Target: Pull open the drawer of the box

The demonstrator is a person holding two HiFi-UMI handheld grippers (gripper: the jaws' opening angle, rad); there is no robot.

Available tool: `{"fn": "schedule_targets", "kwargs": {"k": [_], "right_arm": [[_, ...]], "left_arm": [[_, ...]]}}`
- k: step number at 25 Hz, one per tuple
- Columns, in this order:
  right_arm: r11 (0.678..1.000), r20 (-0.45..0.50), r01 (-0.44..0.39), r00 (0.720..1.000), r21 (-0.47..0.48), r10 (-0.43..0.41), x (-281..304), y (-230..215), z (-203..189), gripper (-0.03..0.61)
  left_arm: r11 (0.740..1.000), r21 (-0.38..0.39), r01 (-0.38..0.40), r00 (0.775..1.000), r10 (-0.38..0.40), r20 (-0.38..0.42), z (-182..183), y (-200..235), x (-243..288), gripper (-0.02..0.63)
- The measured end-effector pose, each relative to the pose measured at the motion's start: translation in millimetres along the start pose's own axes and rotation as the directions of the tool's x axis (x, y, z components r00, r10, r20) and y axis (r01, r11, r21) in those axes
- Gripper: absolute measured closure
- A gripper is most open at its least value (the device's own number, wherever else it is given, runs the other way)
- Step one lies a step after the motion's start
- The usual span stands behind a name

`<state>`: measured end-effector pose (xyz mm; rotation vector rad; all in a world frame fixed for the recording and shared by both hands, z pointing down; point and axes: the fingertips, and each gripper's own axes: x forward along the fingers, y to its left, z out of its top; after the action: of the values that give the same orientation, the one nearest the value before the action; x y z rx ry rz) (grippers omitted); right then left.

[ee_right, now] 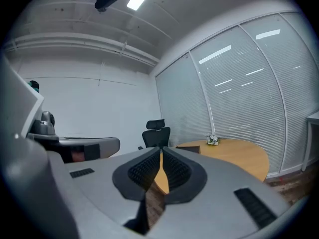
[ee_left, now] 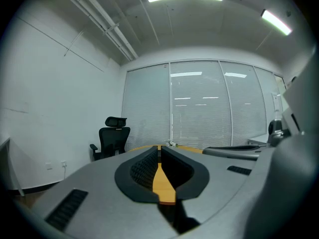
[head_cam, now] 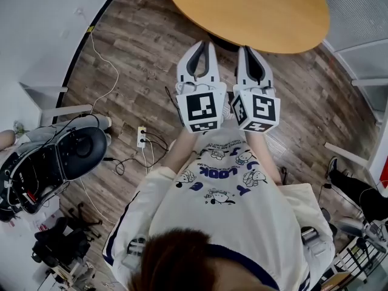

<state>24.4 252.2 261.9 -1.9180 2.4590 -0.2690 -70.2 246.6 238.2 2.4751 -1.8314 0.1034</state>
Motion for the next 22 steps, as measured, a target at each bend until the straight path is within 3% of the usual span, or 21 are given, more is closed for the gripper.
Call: {"fn": "schedule_targets", "kwargs": {"k": [22], "right_arm": [[1.0, -0.009, -0.01, 1.0, 0.014, 0.01, 8.0, -8.4, 4.1, 0.541]], "left_arm": [[1.0, -0.005, -0.021, 1.0, 0.021, 0.018, 9.0, -2.9, 6.8, 0.583]]}}
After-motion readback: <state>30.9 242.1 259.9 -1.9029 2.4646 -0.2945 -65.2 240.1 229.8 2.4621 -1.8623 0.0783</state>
